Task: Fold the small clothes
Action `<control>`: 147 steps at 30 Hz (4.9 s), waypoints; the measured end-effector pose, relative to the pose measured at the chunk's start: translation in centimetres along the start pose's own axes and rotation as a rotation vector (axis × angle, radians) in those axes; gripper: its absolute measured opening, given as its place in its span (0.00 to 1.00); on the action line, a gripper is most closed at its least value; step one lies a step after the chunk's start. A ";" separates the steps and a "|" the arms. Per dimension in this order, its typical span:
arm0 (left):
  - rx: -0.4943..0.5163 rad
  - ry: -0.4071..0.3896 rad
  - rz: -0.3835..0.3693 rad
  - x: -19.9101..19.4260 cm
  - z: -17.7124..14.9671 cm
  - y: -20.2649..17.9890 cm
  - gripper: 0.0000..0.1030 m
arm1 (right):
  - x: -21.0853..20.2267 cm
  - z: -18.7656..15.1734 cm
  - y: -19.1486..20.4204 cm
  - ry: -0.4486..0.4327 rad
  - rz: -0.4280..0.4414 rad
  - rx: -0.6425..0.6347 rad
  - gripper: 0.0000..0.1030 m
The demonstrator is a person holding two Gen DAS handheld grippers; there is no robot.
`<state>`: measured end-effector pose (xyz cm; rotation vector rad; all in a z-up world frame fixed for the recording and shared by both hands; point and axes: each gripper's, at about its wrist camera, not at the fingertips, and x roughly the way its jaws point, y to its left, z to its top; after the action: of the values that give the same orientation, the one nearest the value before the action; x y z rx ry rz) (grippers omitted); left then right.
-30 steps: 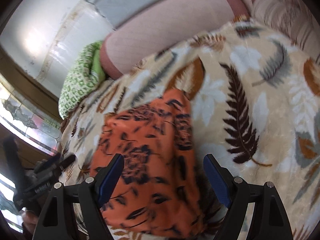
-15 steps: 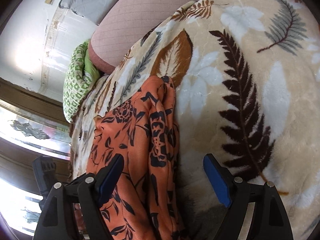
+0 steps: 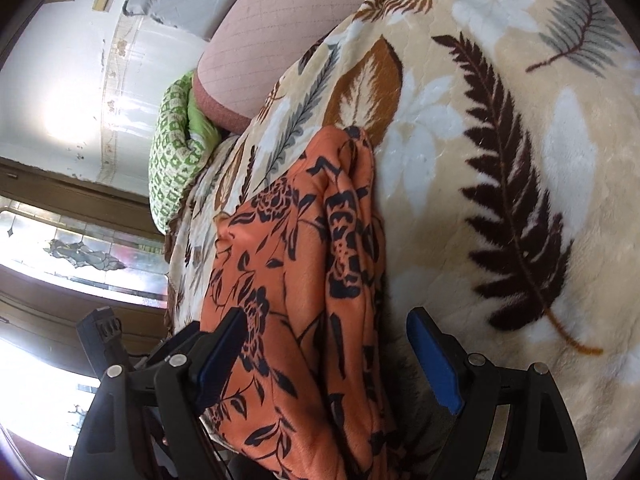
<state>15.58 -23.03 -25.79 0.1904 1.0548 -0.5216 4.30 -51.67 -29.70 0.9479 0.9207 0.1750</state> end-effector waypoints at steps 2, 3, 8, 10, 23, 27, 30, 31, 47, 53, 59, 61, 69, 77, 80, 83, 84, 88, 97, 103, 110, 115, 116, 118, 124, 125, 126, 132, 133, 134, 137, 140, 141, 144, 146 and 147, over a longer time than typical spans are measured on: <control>0.009 -0.009 0.006 -0.3 0.0 -0.1 0.94 | 0.2 -0.1 0.3 0.009 0.004 -0.003 0.82; 0.016 -0.014 0.014 -0.5 0.0 -0.2 0.94 | 0.2 -0.2 0.4 0.010 0.008 -0.001 0.82; 0.022 -0.019 0.024 -0.6 0.1 -0.4 0.94 | 0.5 -0.4 1.1 0.022 0.008 -0.018 0.82; 0.016 -0.018 0.021 -0.5 0.1 -0.3 0.94 | 0.6 -0.4 1.2 0.026 0.006 -0.022 0.82; -0.006 0.017 -0.007 1.2 0.1 -0.3 0.94 | 1.8 -0.2 0.0 0.066 0.007 -0.007 0.82; -0.014 0.033 -0.032 1.9 0.1 -0.5 0.94 | 2.5 -0.1 -0.4 0.086 0.022 0.003 0.82; -0.023 0.050 -0.055 2.5 0.1 -0.6 0.94 | 2.7 -0.1 -0.6 0.098 0.040 0.002 0.84; -0.028 0.057 -0.067 2.7 0.1 -0.6 0.94 | 2.8 0.0 -0.7 0.102 0.052 0.002 0.85; -0.173 0.160 -0.284 5.3 -0.7 -0.1 0.94 | 4.9 -0.8 0.6 0.155 0.114 -0.013 0.86; -0.202 0.134 -0.298 4.9 -0.7 0.7 0.82 | 5.4 -1.4 1.7 0.139 0.069 -0.035 0.64; -0.198 0.113 -0.285 3.5 -0.5 1.3 0.57 | 4.6 -2.0 2.5 0.091 0.005 -0.046 0.42; -0.187 0.097 -0.271 2.7 -0.4 1.3 0.49 | 4.4 -2.2 3.4 0.074 -0.014 -0.064 0.41; -0.174 -0.006 -0.212 -2.6 -0.4 2.9 0.45 | 3.2 -3.5 7.9 0.038 -0.010 -0.142 0.39; -0.167 -0.110 -0.115 -8.9 -0.8 6.1 0.45 | 3.5 -5.1 14.4 0.008 0.026 -0.254 0.39; -0.175 -0.142 -0.092 -10.8 -1.1 7.7 0.45 | 4.0 -5.9 16.7 0.003 0.040 -0.290 0.39; -0.186 -0.160 -0.074 -12.1 -1.4 9.2 0.45 | 4.6 -6.8 18.7 0.000 0.051 -0.315 0.39; -0.188 -0.163 -0.071 -12.3 -1.5 9.5 0.45 | 4.8 -6.9 19.1 0.000 0.053 -0.319 0.39; -0.204 -0.171 -0.059 -12.9 -2.6 11.2 0.45 | 5.9 -7.8 20.8 0.005 0.055 -0.339 0.39; -0.233 -0.144 -0.041 -11.7 -4.4 14.0 0.45 | 9.3 -8.7 22.7 0.030 0.027 -0.366 0.39; -0.254 -0.095 -0.042 -9.1 -5.3 15.4 0.45 | 11.7 -9.3 22.2 0.057 -0.009 -0.376 0.39; -0.264 -0.017 -0.039 -5.2 -6.5 15.8 0.45 | 14.9 -9.3 20.2 0.098 -0.056 -0.366 0.39; -0.253 -0.015 0.002 -4.2 -7.3 15.4 0.57 | 16.5 -9.2 18.0 0.127 -0.082 -0.351 0.40; -0.247 -0.019 0.012 -4.3 -7.2 15.3 0.58 | 16.8 -9.1 17.5 0.136 -0.081 -0.342 0.44; -0.221 -0.025 0.059 -4.6 -7.2 14.8 0.63 | 17.0 -8.7 16.9 0.146 -0.083 -0.324 0.49; -0.155 -0.080 0.164 -7.1 -7.0 13.8 0.64 | 15.8 -8.3 17.7 0.136 -0.140 -0.351 0.55; -0.152 -0.091 0.168 -7.6 -7.0 13.7 0.64 | 14.9 -8.7 17.7 0.125 -0.144 -0.359 0.55; -0.149 -0.106 0.175 -8.3 -7.0 13.5 0.64 | 14.0 -8.9 17.9 0.112 -0.151 -0.367 0.55; -0.136 -0.158 0.193 -11.1 -7.2 12.6 0.65 | 9.5 -9.8 19.5 0.023 -0.151 -0.411 0.55; -0.135 -0.162 0.193 -11.4 -7.2 12.4 0.65 | 8.9 -10.0 20.0 0.007 -0.139 -0.422 0.55; -0.133 -0.166 0.194 -11.6 -7.2 12.2 0.65 | 8.2 -10.3 20.5 -0.006 -0.121 -0.437 0.55; -0.130 -0.177 0.207 -12.4 -7.6 12.0 0.65 | 7.4 -11.3 22.3 -0.011 -0.080 -0.483 0.55; -0.133 -0.174 0.213 -12.6 -7.8 12.0 0.65 | 7.9 -12.4 23.2 0.020 -0.059 -0.511 0.55; -0.135 -0.171 0.217 -12.5 -8.0 12.2 0.65 | 8.2 -12.6 23.2 0.030 -0.061 -0.510 0.55; -0.135 -0.140 0.240 -11.5 -8.5 12.5 0.69 | 10.1 -13.2 21.9 0.094 -0.099 -0.482 0.54; -0.134 -0.096 0.265 -9.8 -9.3 13.1 0.70 | 11.5 -13.3 20.3 0.127 -0.151 -0.452 0.51; -0.132 -0.061 0.279 -8.6 -9.8 13.4 0.71 | 12.2 -13.2 19.3 0.143 -0.180 -0.434 0.48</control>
<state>11.29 -4.90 -24.37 0.1997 0.9802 -0.2045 6.87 -25.74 -25.65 0.4527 1.0412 0.2784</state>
